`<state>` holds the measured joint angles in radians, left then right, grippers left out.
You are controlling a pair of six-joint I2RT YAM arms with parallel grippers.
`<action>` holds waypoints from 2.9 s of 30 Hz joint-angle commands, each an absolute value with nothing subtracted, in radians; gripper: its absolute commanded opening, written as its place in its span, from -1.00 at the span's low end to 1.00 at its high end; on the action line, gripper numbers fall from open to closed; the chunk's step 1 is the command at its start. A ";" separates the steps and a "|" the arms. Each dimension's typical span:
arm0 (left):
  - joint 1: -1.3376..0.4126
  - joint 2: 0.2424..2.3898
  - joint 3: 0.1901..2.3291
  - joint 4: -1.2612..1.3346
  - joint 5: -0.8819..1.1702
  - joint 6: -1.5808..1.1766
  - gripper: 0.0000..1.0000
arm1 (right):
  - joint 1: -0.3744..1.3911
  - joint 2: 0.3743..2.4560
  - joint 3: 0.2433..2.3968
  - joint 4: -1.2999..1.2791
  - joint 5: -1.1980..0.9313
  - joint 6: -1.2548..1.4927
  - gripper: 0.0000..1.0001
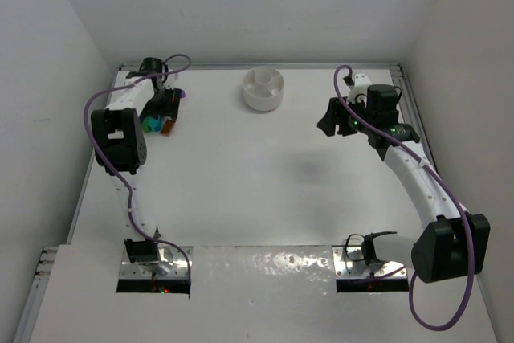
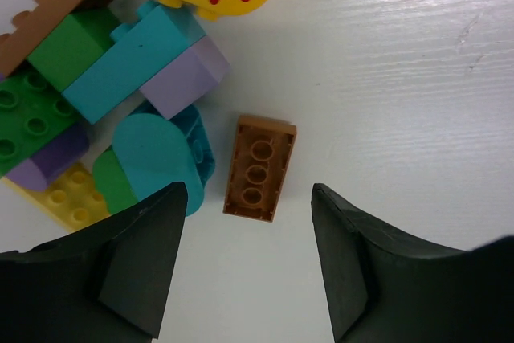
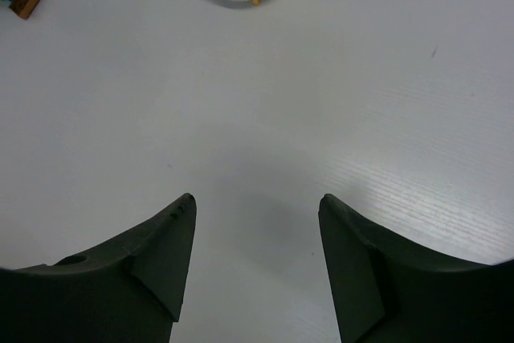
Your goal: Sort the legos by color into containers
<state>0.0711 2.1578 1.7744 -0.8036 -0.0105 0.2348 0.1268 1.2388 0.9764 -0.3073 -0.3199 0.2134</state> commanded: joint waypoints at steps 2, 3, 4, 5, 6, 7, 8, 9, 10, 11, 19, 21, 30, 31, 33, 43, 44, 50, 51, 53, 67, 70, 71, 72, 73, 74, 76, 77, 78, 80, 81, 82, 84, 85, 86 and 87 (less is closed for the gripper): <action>0.061 2.169 1.795 -0.776 0.031 0.241 0.19 | 0.130 1.218 0.976 -0.279 -0.336 0.233 0.23; 0.060 2.168 1.795 -0.775 0.035 0.241 0.17 | 0.130 1.216 0.976 -0.278 -0.336 0.235 0.23; 0.060 2.168 1.795 -0.772 0.041 0.242 0.14 | 0.130 1.215 0.973 -0.281 -0.336 0.235 0.23; 0.060 2.164 1.793 -0.770 0.047 0.241 0.13 | 0.130 1.213 0.971 -0.282 -0.333 0.236 0.23; 0.058 2.158 1.792 -0.767 0.060 0.244 0.13 | 0.130 1.213 0.969 -0.282 -0.333 0.239 0.23; 0.057 2.158 1.790 -0.765 0.063 0.247 0.13 | 0.130 1.212 0.969 -0.287 -0.330 0.239 0.22; 0.055 2.158 1.790 -0.764 0.064 0.247 0.13 | 0.130 1.212 0.966 -0.288 -0.327 0.239 0.22; 0.057 2.163 1.790 -0.761 0.063 0.252 0.13 | 0.130 1.212 0.966 -0.291 -0.325 0.241 0.22; 0.057 2.169 1.792 -0.759 0.054 0.253 0.13 | 0.130 1.212 0.965 -0.291 -0.324 0.245 0.21; 0.055 2.186 1.795 -0.761 0.043 0.253 0.13 | 0.130 1.212 0.963 -0.293 -0.324 0.245 0.21; 0.055 2.246 1.841 -0.782 0.035 0.230 0.05 | 0.130 1.200 0.962 -0.304 -0.321 0.245 0.18; 0.055 2.247 1.835 -0.775 0.022 0.226 0.05 | 0.130 1.193 0.957 -0.307 -0.316 0.242 0.18; 0.057 2.264 1.795 -0.776 -0.002 0.221 -0.10 | 0.130 1.178 0.954 -0.314 -0.311 0.238 0.18; 0.057 2.258 1.795 -0.776 0.024 0.219 -0.16 | 0.130 1.177 0.954 -0.318 -0.308 0.233 0.18; 0.057 2.249 1.792 -0.782 0.047 0.219 -0.44 | 0.130 1.174 0.954 -0.325 -0.299 0.230 0.18; 0.051 2.180 1.839 -0.807 0.112 0.195 -1.00 | 0.130 1.170 0.940 -0.293 -0.295 0.236 0.18; 0.046 2.172 1.859 -0.813 0.124 0.189 -1.00 | 0.130 1.170 0.940 -0.291 -0.295 0.236 0.18; 0.009 2.092 1.942 -0.801 0.207 0.155 -1.00 | 0.130 1.173 0.936 -0.281 -0.302 0.241 0.17; 0.008 2.079 1.950 -0.786 0.224 0.147 -1.00 | 0.130 1.173 0.933 -0.273 -0.304 0.242 0.17; -0.029 2.048 1.976 -0.720 0.286 0.117 -1.00 | 0.130 1.173 0.922 -0.256 -0.313 0.252 0.17; -0.248 2.262 2.206 -0.183 0.417 -0.268 -1.00 | 0.130 1.186 0.882 -0.258 -0.371 0.262 0.16; -0.258 2.312 2.236 -0.129 0.402 -0.284 -1.00 | 0.130 1.192 0.887 -0.270 -0.368 0.264 0.16; -0.258 2.333 2.244 -0.124 0.400 -0.285 -1.00 | 0.130 1.193 0.887 -0.273 -0.368 0.268 0.15; -0.258 2.341 2.252 -0.118 0.399 -0.273 -1.00 | 0.130 1.192 0.890 -0.275 -0.370 0.273 0.15; -0.258 2.347 2.250 -0.118 0.393 -0.262 -1.00 | 0.130 1.192 0.891 -0.275 -0.371 0.278 0.15; -0.256 2.350 2.247 -0.120 0.390 -0.253 -1.00 | 0.130 1.192 0.891 -0.275 -0.374 0.281 0.15; -0.256 2.365 2.238 -0.118 0.388 -0.227 -1.00 | 0.130 1.189 0.890 -0.279 -0.376 0.290 0.15; -0.256 2.375 2.227 -0.109 0.388 -0.226 -1.00 | 0.130 1.187 0.890 -0.281 -0.376 0.291 0.14; -0.256 2.381 2.221 -0.104 0.394 -0.225 -1.00 | 0.130 1.187 0.890 -0.282 -0.376 0.291 0.14; -0.256 2.398 2.212 -0.095 0.402 -0.225 -1.00 | 0.130 1.187 0.891 -0.291 -0.374 0.291 0.14; -0.256 2.401 2.206 -0.089 0.402 -0.229 -1.00 | 0.130 1.187 0.896 -0.294 -0.374 0.291 0.13; -0.256 2.405 2.204 -0.089 0.397 -0.226 -1.00 | 0.130 1.187 0.897 -0.302 -0.373 0.291 0.13; -0.256 2.416 2.204 -0.086 0.385 -0.206 -1.00 | 0.130 1.187 0.905 -0.311 -0.373 0.288 0.13; -0.256 2.419 2.204 -0.081 0.384 -0.196 -1.00 | 0.130 1.187 0.908 -0.317 -0.373 0.288 0.13; -0.256 2.424 2.203 -0.077 0.383 -0.187 -1.00 | 0.130 1.187 0.910 -0.322 -0.370 0.285 0.13; -0.256 2.425 2.197 -0.066 0.376 -0.181 -1.00 | 0.130 1.187 0.911 -0.325 -0.370 0.282 0.13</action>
<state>-0.2584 2.4111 2.1967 -0.1452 0.3866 -0.2173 0.1268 1.1942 0.8845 -0.3187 -0.3531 0.2806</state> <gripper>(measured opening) 0.344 0.569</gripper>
